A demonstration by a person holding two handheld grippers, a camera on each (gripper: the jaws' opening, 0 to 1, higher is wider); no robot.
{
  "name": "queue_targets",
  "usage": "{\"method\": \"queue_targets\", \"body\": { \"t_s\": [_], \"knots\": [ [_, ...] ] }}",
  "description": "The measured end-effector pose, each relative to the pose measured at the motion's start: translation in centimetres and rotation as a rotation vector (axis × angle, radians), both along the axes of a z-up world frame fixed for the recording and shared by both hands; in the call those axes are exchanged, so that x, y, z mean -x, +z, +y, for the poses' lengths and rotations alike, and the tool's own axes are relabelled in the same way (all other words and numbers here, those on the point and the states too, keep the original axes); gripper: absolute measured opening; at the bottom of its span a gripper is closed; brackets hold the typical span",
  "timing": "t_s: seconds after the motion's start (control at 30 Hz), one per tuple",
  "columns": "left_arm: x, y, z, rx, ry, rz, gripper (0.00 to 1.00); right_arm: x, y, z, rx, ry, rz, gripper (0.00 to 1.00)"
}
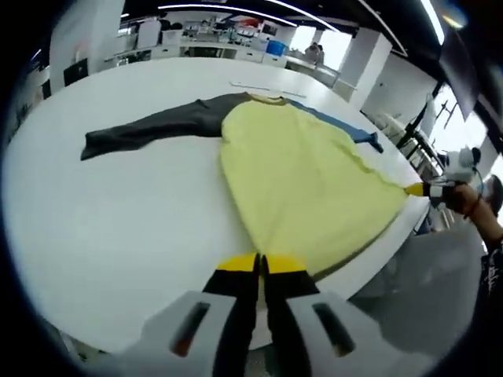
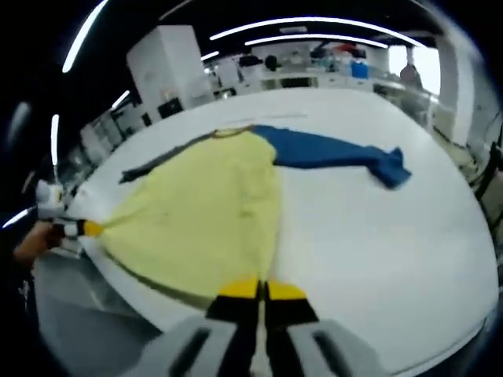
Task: Fold the garment on the visible template until the final outline fits inside the template.
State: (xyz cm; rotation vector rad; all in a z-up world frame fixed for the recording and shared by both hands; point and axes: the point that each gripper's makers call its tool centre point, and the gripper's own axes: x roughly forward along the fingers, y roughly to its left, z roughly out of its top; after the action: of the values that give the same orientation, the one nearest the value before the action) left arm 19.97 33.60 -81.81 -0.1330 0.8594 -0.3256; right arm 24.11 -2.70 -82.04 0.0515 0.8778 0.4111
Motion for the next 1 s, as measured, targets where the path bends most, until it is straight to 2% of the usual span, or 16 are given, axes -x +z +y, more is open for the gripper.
{"method": "queue_targets", "body": {
  "t_s": [0.1,0.27,0.57,0.77,0.83,0.93,1.0],
  "knots": [
    [0.2,-0.3,0.0,-0.039,-0.011,0.005,0.0,0.6,-0.3,0.1,-0.002,0.0,0.009,0.0],
    [0.5,-0.8,0.6,-0.062,-0.018,0.018,0.0,1.3,-1.1,0.1,0.01,0.003,0.025,0.0],
    [1.0,-1.5,0.7,-0.072,-0.003,0.048,0.0,1.8,-1.9,0.1,0.009,-0.001,0.036,0.0],
    [0.8,-1.5,1.0,-0.06,0.02,0.031,0.01,1.7,-1.7,0.0,0.007,0.006,0.03,0.0],
    [0.5,-1.0,1.3,-0.041,0.036,0.004,0.03,1.6,-1.4,0.1,0.005,0.009,0.015,0.0],
    [0.0,-0.1,1.0,0.007,0.045,-0.039,0.13,1.4,-0.9,-0.1,0.004,0.012,-0.002,0.02],
    [-0.1,0.1,1.1,0.015,0.046,-0.05,0.2,1.2,-0.2,0.0,-0.02,0.005,-0.015,0.12]
  ]
}}
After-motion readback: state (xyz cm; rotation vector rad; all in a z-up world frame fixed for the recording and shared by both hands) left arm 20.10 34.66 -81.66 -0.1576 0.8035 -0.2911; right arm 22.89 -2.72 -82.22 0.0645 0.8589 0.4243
